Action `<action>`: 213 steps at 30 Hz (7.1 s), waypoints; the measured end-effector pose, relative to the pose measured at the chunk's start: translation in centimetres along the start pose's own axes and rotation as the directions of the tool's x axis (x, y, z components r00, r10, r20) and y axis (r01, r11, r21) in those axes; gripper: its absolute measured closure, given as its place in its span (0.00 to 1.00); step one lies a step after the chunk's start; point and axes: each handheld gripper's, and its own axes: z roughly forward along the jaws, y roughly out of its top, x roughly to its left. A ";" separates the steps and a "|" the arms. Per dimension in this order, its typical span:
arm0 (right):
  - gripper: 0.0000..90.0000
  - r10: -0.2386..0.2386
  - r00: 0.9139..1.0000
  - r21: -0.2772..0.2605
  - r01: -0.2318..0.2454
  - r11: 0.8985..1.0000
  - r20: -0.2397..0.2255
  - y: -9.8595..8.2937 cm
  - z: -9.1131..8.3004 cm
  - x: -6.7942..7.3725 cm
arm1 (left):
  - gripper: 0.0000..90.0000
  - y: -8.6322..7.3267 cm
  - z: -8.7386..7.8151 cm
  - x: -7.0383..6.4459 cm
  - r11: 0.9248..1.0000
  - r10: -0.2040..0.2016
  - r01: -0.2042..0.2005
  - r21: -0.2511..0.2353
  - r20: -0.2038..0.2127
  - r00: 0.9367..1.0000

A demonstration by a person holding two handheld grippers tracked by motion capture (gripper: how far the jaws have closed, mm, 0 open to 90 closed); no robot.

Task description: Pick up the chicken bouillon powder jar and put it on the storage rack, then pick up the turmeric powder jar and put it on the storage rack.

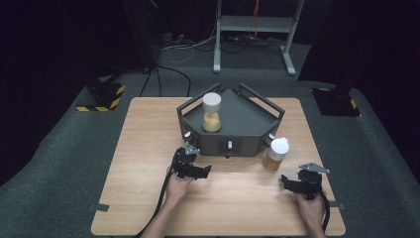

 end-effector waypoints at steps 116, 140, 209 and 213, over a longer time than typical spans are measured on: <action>0.08 -0.004 0.988 -0.051 -0.004 0.999 -0.156 2.3 0.3 0.7 | 0.08 -3.1 1.3 -1.5 1.000 0.023 -0.024 -0.006 -0.113 0.993; 0.15 0.026 0.983 -0.126 -0.050 0.991 -0.183 4.0 1.4 0.6 | 0.08 -3.1 1.3 -1.5 1.000 0.022 -0.023 -0.006 -0.112 0.993; 0.34 -0.056 0.985 -0.178 0.027 0.984 -0.161 5.6 0.0 1.4 | 0.08 -3.0 1.3 -1.5 1.000 0.023 -0.024 -0.006 -0.112 0.993; 0.34 -0.062 0.981 -0.185 0.028 0.982 -0.184 6.1 -0.5 1.0 | 0.08 -3.1 1.3 -1.5 1.000 0.023 -0.024 -0.006 -0.112 0.993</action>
